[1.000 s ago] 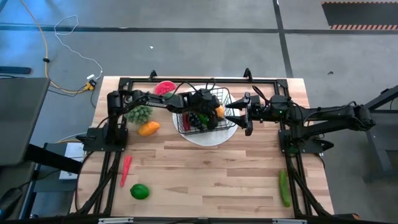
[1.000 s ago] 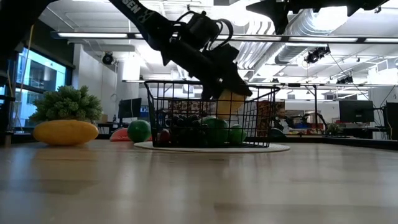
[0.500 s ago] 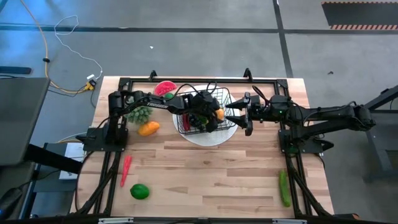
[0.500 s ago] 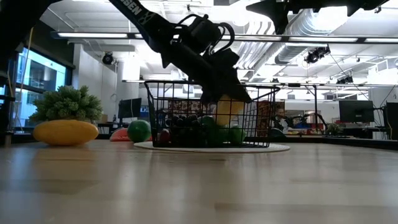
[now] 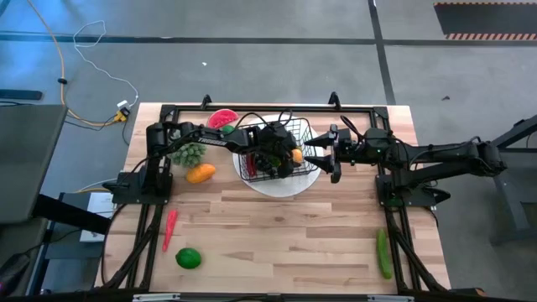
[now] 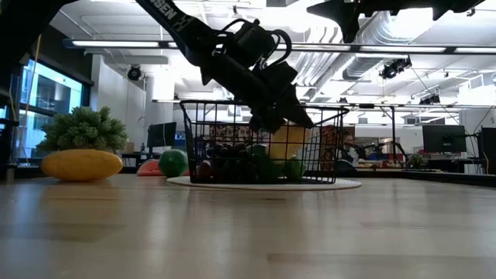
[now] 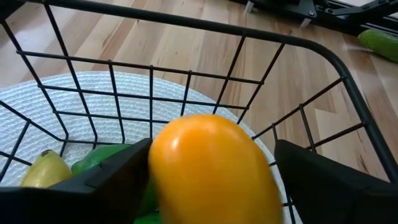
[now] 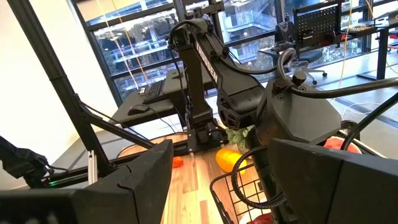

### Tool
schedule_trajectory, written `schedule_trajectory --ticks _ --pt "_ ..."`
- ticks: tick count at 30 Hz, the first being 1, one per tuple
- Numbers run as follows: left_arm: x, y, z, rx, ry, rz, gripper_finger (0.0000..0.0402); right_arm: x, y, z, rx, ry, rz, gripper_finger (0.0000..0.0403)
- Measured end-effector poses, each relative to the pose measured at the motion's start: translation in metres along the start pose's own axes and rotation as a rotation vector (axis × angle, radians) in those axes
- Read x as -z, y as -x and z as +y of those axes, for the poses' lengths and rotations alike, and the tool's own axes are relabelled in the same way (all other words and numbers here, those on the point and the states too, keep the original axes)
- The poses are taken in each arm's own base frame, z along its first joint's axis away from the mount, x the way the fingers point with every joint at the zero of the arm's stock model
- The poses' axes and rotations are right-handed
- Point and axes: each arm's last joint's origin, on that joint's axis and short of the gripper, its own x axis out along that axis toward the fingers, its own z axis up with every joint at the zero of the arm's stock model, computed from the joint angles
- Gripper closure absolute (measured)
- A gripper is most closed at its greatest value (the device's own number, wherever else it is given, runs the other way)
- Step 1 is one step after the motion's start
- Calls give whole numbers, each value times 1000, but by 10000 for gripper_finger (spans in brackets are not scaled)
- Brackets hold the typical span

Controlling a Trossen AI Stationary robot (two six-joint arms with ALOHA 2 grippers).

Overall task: Build produce basket
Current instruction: Put the bottom yellow mango into the black wire basket, then put the green lime into the black wire basket

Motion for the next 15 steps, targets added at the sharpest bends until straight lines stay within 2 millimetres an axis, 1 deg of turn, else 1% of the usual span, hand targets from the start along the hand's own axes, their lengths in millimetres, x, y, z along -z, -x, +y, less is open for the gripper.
schedule_trajectory --ticks 7,11,15 --pt "-1 0 0 3 23 -11 45 0 0 0 0 0 0 158" --pt "-7 2 1 29 37 -15 44 0 0 0 1 0 0 158" --pt "-18 6 3 29 33 7 45 0 0 0 0 3 0 158"
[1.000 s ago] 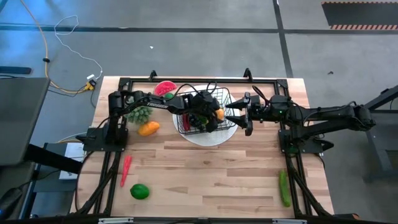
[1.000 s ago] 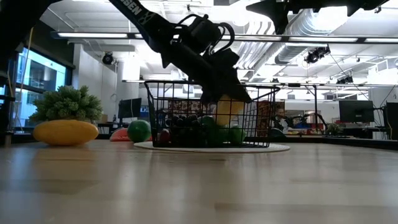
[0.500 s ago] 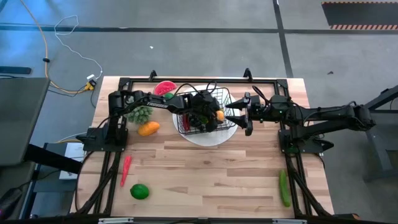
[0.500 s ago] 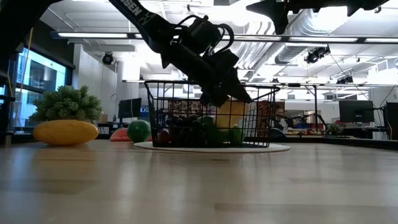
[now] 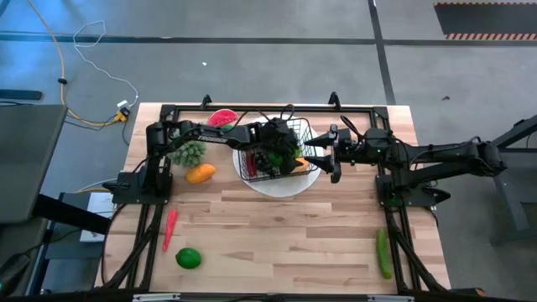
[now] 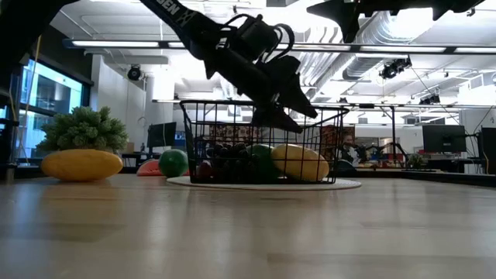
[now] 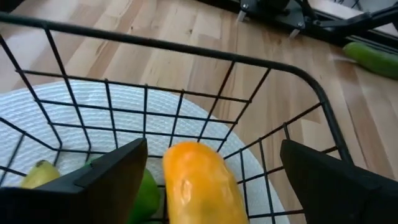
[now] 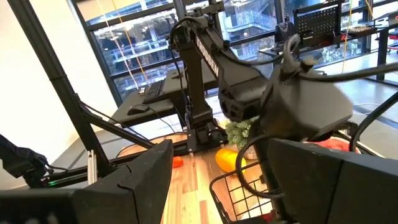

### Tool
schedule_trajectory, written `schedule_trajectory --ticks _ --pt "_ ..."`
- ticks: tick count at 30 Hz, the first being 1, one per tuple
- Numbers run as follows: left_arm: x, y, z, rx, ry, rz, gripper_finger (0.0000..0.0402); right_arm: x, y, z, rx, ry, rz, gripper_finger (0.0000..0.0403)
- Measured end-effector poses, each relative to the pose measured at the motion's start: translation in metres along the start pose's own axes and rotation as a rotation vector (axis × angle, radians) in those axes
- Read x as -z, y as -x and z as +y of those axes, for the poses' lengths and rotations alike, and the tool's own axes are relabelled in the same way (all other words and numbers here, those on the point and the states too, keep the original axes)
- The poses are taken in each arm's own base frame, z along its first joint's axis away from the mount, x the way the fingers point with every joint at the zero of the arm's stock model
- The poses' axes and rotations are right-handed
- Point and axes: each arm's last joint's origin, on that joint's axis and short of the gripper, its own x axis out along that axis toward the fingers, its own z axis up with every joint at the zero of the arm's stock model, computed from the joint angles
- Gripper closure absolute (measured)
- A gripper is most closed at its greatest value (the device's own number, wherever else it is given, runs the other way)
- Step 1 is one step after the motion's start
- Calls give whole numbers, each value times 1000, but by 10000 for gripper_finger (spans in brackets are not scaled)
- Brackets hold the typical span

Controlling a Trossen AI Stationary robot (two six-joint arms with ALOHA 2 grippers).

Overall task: Build produce basket
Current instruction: Put the green lime into the black wire basket

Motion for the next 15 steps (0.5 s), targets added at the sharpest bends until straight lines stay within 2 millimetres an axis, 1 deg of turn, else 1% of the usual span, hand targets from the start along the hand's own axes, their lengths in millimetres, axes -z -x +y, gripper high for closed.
schedule_trajectory --ticks 2,4,8,12,15 --pt "-8 5 2 3 3 14 45 0 0 0 0 0 0 158" --pt "-20 15 5 -4 -7 16 45 0 0 0 0 0 0 158" --pt "-48 46 10 -38 -42 -15 46 0 0 0 0 0 0 158" --pt "-74 95 13 -129 -53 -97 46 -1 0 0 -3 0 -8 158" --pt "-88 138 9 -170 -49 -168 46 -1 0 0 -4 14 -13 158"
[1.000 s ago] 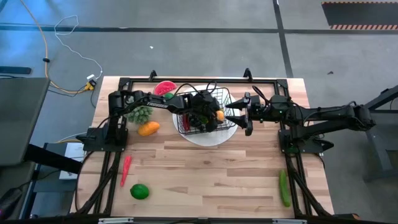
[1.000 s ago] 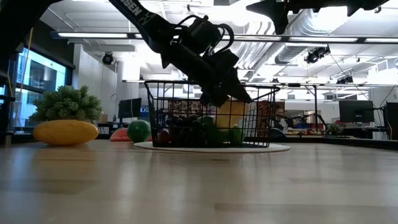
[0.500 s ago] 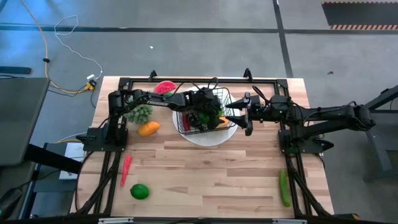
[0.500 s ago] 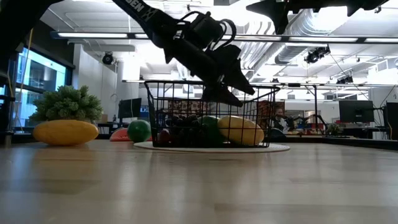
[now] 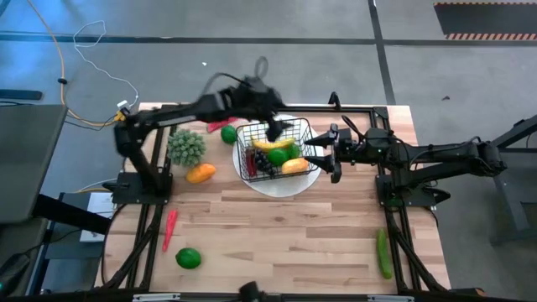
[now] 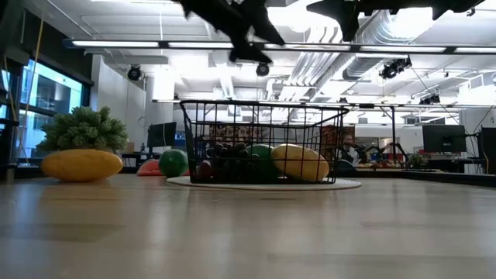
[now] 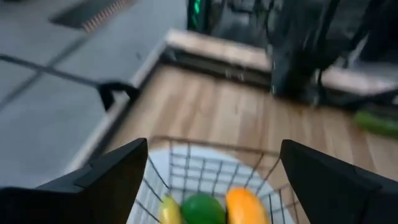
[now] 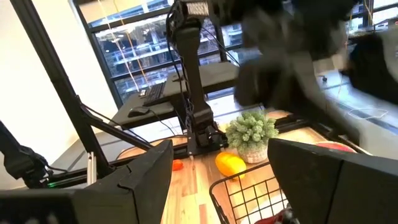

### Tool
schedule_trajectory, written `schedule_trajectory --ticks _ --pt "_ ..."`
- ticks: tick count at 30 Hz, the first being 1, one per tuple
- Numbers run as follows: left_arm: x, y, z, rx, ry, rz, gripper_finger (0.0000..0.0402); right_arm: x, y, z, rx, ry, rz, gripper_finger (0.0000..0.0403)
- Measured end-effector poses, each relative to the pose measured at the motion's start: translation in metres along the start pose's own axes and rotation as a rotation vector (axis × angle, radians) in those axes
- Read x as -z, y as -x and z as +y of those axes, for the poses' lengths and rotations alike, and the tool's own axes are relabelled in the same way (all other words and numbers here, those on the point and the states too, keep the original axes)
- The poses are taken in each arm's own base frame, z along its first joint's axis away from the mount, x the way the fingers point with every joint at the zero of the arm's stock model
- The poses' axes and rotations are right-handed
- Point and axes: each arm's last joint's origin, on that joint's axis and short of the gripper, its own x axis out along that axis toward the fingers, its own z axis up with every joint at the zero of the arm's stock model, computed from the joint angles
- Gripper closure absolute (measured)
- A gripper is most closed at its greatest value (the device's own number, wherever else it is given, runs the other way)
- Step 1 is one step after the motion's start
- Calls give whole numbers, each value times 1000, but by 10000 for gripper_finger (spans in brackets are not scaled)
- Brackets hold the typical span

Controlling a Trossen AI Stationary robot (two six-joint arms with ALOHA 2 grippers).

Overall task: Build produce basket
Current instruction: Put the green lime into the black wire basket

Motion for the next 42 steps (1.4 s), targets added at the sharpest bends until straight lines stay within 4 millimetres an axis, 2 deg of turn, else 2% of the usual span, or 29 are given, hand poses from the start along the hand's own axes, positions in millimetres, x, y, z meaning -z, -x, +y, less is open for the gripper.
schedule_trajectory --ticks 4,7,10,18,23,28,42 --pt "-14 51 -9 11 24 -131 46 0 0 0 -1 20 -2 158" --pt "-4 77 -24 55 50 -229 46 0 0 0 -1 21 -2 158" --pt "21 94 -42 86 88 -341 46 0 0 0 -1 21 -2 158" --pt "112 123 -77 109 168 -512 46 0 0 0 -2 21 -2 158" --pt "142 136 -85 123 193 -558 46 0 0 0 -2 21 -2 158" --pt "143 145 -85 113 174 -597 46 0 0 0 -3 22 -2 158" --pt "144 145 -85 148 176 -589 46 0 0 0 -3 47 -2 158"
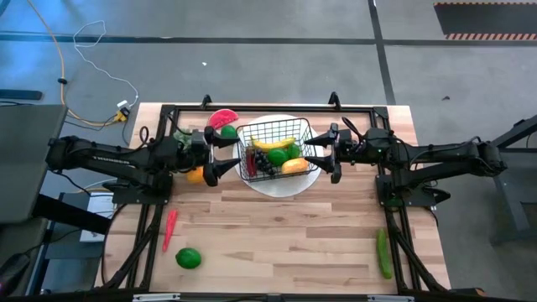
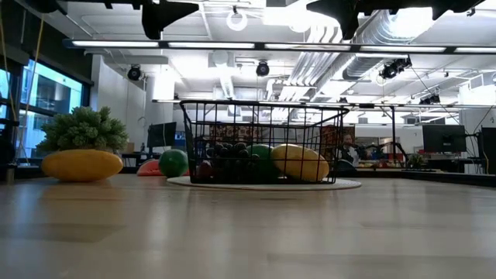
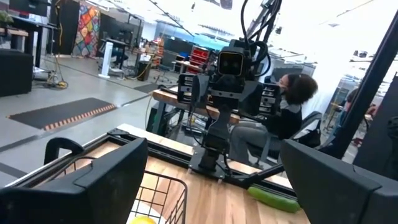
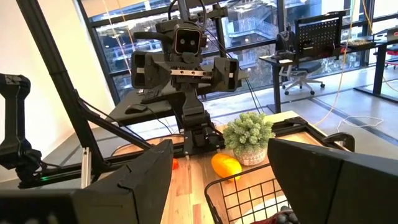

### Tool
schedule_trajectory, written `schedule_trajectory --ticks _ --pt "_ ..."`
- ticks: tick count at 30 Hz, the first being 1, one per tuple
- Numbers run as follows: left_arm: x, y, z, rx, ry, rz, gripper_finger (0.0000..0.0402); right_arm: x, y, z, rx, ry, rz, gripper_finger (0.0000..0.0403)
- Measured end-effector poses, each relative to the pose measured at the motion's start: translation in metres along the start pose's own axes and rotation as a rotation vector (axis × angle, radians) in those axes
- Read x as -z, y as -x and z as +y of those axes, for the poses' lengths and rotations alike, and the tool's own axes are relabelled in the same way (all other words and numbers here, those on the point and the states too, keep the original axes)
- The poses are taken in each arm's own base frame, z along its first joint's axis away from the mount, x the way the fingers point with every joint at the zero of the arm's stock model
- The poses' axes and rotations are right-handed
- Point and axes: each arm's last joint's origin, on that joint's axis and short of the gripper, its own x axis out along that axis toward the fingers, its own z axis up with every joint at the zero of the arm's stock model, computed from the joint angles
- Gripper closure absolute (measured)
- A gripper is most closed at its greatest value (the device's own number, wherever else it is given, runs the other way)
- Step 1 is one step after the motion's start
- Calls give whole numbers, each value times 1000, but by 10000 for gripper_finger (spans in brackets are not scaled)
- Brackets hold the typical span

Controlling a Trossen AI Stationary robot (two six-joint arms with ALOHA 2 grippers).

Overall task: Build produce basket
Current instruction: Put the green lime into the black wire basket

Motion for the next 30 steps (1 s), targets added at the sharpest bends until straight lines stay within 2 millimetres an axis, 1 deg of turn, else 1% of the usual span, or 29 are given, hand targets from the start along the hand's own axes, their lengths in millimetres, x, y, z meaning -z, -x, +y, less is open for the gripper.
schedule_trajectory --ticks 9,12,14,17,19,23,25,30 --pt "-1 -1 -1 8 1 5 46 0 0 0 0 0 0 158" --pt "-9 -2 -6 70 -3 5 46 0 0 0 1 0 0 158" --pt "-14 -4 -11 103 -31 43 46 0 0 0 3 0 0 158" --pt "-20 -4 -24 139 -84 192 46 0 0 0 4 -1 0 158" --pt "-24 -3 -35 171 -122 322 46 0 0 0 4 -5 0 158" --pt "-21 9 -60 229 -161 619 46 0 0 0 6 -6 0 158" --pt "-16 18 -72 256 -158 762 46 0 0 0 8 -7 0 158" --pt "15 45 -104 287 -112 1071 46 1 0 0 9 -8 8 158"
